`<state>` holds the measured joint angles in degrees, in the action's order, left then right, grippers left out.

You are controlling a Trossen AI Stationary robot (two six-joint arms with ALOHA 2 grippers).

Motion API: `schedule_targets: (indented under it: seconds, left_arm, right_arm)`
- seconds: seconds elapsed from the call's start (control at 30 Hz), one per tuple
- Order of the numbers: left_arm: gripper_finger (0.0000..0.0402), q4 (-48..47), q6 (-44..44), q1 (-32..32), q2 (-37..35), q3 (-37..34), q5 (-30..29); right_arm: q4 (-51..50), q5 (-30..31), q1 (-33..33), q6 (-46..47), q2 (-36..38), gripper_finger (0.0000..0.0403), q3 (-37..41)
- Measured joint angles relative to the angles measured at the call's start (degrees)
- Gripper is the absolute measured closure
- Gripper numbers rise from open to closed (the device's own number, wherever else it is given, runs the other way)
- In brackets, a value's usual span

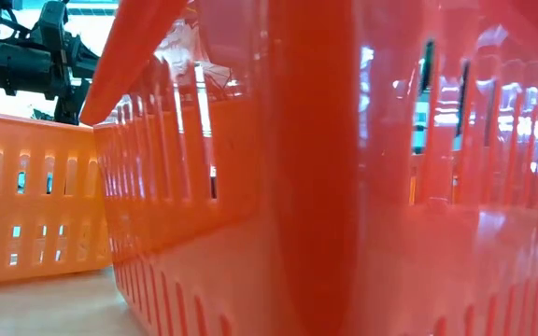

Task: Stack baskets on shelf by color
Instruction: Put the top orange bin on the shelf

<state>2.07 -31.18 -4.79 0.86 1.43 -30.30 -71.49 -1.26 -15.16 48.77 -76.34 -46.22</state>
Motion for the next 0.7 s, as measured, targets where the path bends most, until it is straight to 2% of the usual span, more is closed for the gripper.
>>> schedule_targets:
  seconds: [0.17, 0.27, 0.37, 0.5, 0.7]
  left_arm:
    - [0.0250, 0.00, 0.02, 0.01, 0.00, 0.00, 0.00]
    - [0.0250, 0.00, 0.02, 0.01, 0.00, 0.00, -0.02]
    - [0.0250, 0.00, 0.03, 0.01, -0.01, 0.00, -0.02]
    - [0.0250, 0.00, 0.04, 0.01, -0.01, 0.00, -0.02]
    - [0.0250, 0.00, 0.04, 0.01, 0.00, 0.00, -0.02]
  right_arm:
    - [1.44, -1.75, 1.38, 9.41, -0.76, 0.0189, 0.00]
    - [5.04, -1.92, 3.02, 10.88, 1.00, 0.0193, 0.00]
    - [7.90, -2.93, 4.06, 2.52, 2.95, 0.0194, -0.38]
    - [3.74, -3.00, 5.65, -13.16, 4.14, 0.0194, -3.66]
    - [-0.21, 2.42, 6.96, -34.28, 3.94, 0.0206, -6.12]
